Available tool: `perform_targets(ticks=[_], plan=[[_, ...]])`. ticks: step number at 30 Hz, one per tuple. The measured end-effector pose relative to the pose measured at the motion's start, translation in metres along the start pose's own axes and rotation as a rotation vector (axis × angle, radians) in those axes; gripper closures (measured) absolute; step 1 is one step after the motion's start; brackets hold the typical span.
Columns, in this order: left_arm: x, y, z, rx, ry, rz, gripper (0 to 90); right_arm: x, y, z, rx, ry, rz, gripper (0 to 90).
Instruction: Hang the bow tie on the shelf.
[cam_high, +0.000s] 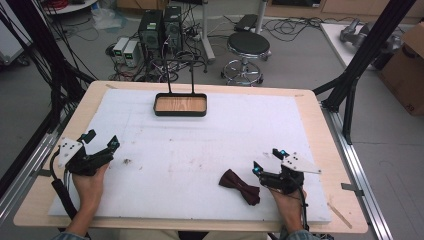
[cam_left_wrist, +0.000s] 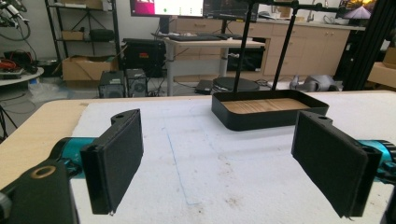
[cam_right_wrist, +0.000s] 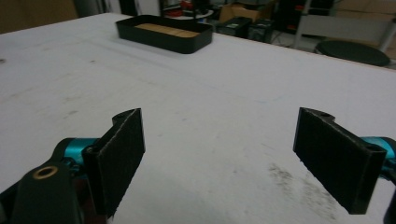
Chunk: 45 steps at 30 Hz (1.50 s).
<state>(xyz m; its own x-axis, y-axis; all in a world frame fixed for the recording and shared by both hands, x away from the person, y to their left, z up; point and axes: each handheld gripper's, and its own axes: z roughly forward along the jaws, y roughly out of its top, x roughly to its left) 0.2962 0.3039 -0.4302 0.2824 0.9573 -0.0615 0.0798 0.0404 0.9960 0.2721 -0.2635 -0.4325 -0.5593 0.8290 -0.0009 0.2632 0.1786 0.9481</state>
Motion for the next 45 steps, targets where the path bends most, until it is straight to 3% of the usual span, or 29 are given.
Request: perform_targets(ticks=[1, 2, 3, 5, 10, 11, 13, 15, 22, 30, 33, 39, 45], plan=[[0.0, 0.0, 0.001, -0.002, -0.001, -0.001, 17.3, 0.006, 0.002, 0.0, 0.005, 0.037, -0.017, 16.4], [0.0, 0.0, 0.001, -0.002, -0.001, -0.001, 17.4, 0.006, 0.002, 0.0, 0.005, 0.037, -0.017, 16.4], [0.0, 0.0, 0.001, -0.001, -0.001, 0.002, 17.3, 0.013, 0.004, 0.001, 0.014, 0.097, -0.034, 20.4], [-0.001, 0.0, 0.001, -0.001, -0.001, 0.001, 17.3, 0.016, 0.004, 0.001, 0.022, 0.114, -0.044, 21.9], [0.0, 0.0, 0.001, -0.007, 0.004, -0.007, 17.5, 0.03, 0.004, 0.006, 0.084, 0.217, -0.086, 31.6], [0.0, 0.0, 0.001, -0.007, 0.002, -0.008, 17.5, 0.035, 0.004, 0.008, 0.109, 0.255, -0.12, 37.1], [0.0, 0.0, 0.001, -0.009, 0.003, -0.008, 17.5, 0.037, 0.004, 0.009, 0.118, 0.261, -0.13, 38.7], [0.0, 0.0, 0.001, -0.009, 0.004, -0.008, 17.6, 0.043, 0.003, 0.012, 0.167, 0.294, -0.161, 44.2], [0.001, 0.0, 0.001, -0.013, 0.007, -0.016, 17.7, 0.049, 0.001, 0.02, 0.271, 0.372, -0.166, 51.7], [0.001, 0.0, 0.001, -0.012, 0.006, -0.018, 17.8, 0.054, -0.001, 0.022, 0.334, 0.37, -0.202, 61.7], [0.001, 0.0, 0.001, -0.012, 0.006, -0.019, 17.8, 0.054, -0.001, 0.023, 0.352, 0.355, -0.202, 69.6], [0.001, 0.0, 0.001, -0.009, 0.006, -0.019, 17.8, 0.053, 0.0, 0.022, 0.352, 0.348, -0.195, 75.6], [0.0, 0.0, 0.001, -0.004, 0.003, -0.014, 17.8, 0.049, 0.009, 0.019, 0.289, 0.355, -0.157, 76.6]])
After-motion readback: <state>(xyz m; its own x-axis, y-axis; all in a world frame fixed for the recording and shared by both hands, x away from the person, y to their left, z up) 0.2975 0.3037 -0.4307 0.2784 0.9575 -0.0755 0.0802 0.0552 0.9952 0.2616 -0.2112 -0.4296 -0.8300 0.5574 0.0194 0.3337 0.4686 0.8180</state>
